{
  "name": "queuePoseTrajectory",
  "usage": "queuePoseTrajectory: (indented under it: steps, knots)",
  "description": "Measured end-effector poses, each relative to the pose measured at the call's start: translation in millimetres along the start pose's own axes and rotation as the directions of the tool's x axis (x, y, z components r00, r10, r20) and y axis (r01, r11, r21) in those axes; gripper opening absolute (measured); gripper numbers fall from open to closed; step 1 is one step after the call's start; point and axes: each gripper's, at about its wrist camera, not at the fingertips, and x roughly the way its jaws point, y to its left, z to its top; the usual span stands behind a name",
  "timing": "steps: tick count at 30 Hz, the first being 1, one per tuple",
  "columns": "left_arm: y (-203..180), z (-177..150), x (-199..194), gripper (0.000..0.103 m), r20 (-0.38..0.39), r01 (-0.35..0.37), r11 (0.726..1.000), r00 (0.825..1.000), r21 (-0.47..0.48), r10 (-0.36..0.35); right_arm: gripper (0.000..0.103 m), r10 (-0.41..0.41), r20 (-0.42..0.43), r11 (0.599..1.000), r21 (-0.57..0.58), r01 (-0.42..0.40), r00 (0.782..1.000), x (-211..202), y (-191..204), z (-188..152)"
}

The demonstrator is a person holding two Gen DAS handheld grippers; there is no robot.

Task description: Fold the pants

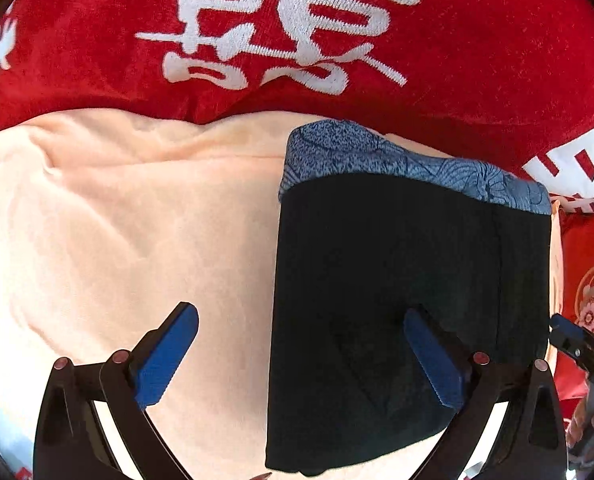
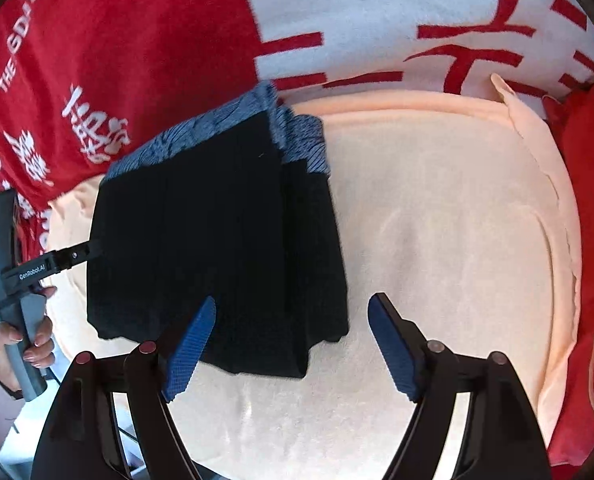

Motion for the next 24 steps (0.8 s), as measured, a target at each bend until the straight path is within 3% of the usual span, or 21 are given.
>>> queuePoseTrajectory:
  steps: [5,11,14,18,24]
  knots:
    - [13,10,12,0.103,-0.057,0.115,0.993,0.992,0.003,-0.115,0.082,0.076,-0.023,0.997,0.031,-0.075,0.997,9,-17,15]
    - [26,19,21,0.103,-0.057,0.194,0.979,0.98,0.067,-0.19,0.082,0.246,-0.068,0.969,0.037,-0.244,0.967,31,-32,28]
    - [23,27,33,0.103,-0.077,0.249,0.964,0.967,0.095,-0.243,0.082,0.306,-0.11,0.952,0.052,-0.301,0.946,50,-42,34]
    - [14,33,48,0.103,-0.088,0.29,0.947,0.956,0.137,-0.279,0.082,0.437,-0.13,0.899,0.09,-0.428,0.89,68,-50,40]
    - [12,36,61,0.103,-0.106,0.323,0.94,0.944,0.108,-0.313,0.08,0.49,-0.133,0.87,0.134,-0.474,0.862,79,-52,47]
